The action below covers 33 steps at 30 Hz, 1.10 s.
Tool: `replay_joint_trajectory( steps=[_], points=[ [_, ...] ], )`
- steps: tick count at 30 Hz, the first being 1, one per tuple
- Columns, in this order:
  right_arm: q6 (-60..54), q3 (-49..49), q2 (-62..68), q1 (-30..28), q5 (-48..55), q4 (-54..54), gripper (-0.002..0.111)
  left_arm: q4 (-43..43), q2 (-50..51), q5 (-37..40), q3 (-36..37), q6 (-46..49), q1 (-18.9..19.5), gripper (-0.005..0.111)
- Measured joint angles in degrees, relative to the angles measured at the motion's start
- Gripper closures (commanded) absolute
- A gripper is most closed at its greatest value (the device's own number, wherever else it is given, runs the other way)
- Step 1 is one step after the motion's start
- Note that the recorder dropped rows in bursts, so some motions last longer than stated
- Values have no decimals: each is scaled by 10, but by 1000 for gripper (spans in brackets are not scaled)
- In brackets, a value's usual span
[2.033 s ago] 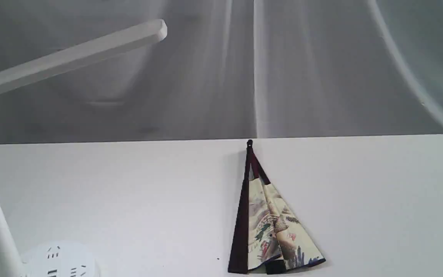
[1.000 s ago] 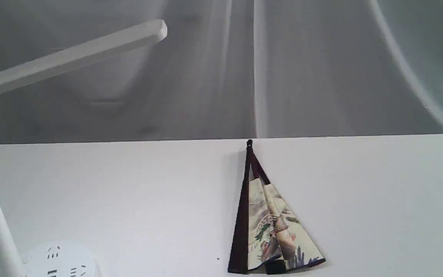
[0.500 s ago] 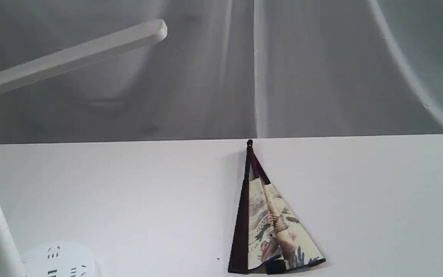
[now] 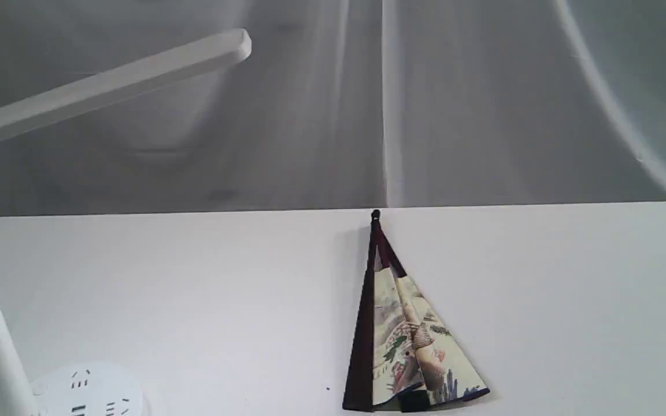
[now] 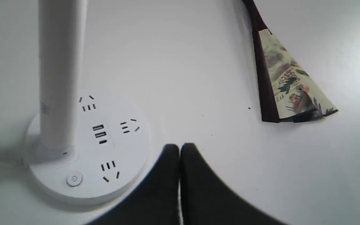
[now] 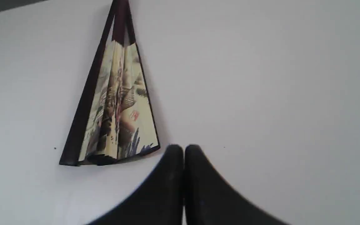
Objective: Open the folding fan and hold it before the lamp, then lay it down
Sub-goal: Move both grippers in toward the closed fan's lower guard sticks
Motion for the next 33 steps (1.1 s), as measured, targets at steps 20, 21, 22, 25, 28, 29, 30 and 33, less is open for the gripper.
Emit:
replay_joint_trajectory(
  steps=[20, 21, 22, 25, 28, 29, 30, 33],
  points=[
    [-207, -77, 218, 0, 110, 194, 86, -102, 141, -17, 39, 98, -26, 107],
    [-209, -81, 227, 0, 113, 192, 86, -102, 151, -23, 39, 98, -39, 107],
    [-209, -86, 235, 0, 114, 191, 84, -102, 157, -28, 39, 98, -50, 107],
    [-219, -90, 253, 0, 116, 191, 76, -99, 183, -58, 39, 92, -93, 107],
    [-251, -91, 264, 0, 117, 208, 69, -99, 211, -92, 39, 81, -133, 107],
    [-267, -91, 268, 0, 118, 221, 68, -99, 219, -101, 39, 78, -146, 107],
    [-292, -91, 272, 0, 120, 244, 67, -98, 232, -116, 39, 71, -159, 107],
    [-365, -92, 287, 0, 138, 334, 67, -98, 265, -152, 39, 62, -192, 107]
  ],
)
